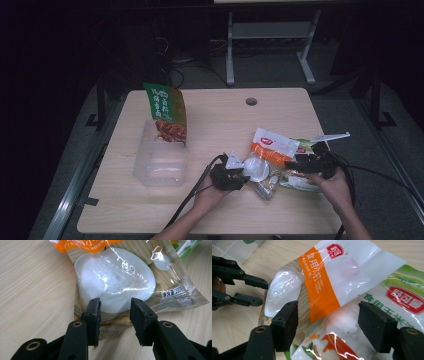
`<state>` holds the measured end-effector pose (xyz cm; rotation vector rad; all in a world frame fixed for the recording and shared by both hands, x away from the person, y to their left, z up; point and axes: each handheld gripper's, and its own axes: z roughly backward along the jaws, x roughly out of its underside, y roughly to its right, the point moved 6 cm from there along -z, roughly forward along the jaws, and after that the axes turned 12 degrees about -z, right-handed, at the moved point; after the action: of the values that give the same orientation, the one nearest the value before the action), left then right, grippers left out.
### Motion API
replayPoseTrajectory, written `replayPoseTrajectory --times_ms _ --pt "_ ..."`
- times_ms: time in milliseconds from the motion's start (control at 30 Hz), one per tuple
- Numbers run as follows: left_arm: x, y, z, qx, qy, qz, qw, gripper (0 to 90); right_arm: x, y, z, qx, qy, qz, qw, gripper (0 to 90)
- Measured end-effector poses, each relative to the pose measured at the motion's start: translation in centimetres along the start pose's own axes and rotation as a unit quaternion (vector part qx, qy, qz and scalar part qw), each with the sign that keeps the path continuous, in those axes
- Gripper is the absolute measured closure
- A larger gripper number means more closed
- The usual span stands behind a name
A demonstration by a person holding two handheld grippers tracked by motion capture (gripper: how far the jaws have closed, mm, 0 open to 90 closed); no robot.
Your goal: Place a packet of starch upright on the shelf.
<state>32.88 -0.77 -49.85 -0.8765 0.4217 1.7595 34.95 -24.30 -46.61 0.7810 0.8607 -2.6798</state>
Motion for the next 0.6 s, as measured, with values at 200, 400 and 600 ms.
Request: replayPoseTrajectory --times_ms 200,400,600 --pt "0.0 0.0 0.0 0.001 -0.002 -0.001 1.0000 60.9 -0.5 -0.5 -0.9 -0.007 0.000 0.003 1.0000 42.6" --pt "0.0 0.0 0.0 0.000 -0.003 -0.001 1.0000 61.0 -0.6 -0.8 -1.6 -0.018 -0.009 -0.007 0.9998 52.1" --pt "0.0 0.0 -0.1 -0.001 -0.004 -0.004 1.0000 61.0 -0.6 -1.2 -2.5 -0.024 -0.021 -0.010 0.9994 57.4"
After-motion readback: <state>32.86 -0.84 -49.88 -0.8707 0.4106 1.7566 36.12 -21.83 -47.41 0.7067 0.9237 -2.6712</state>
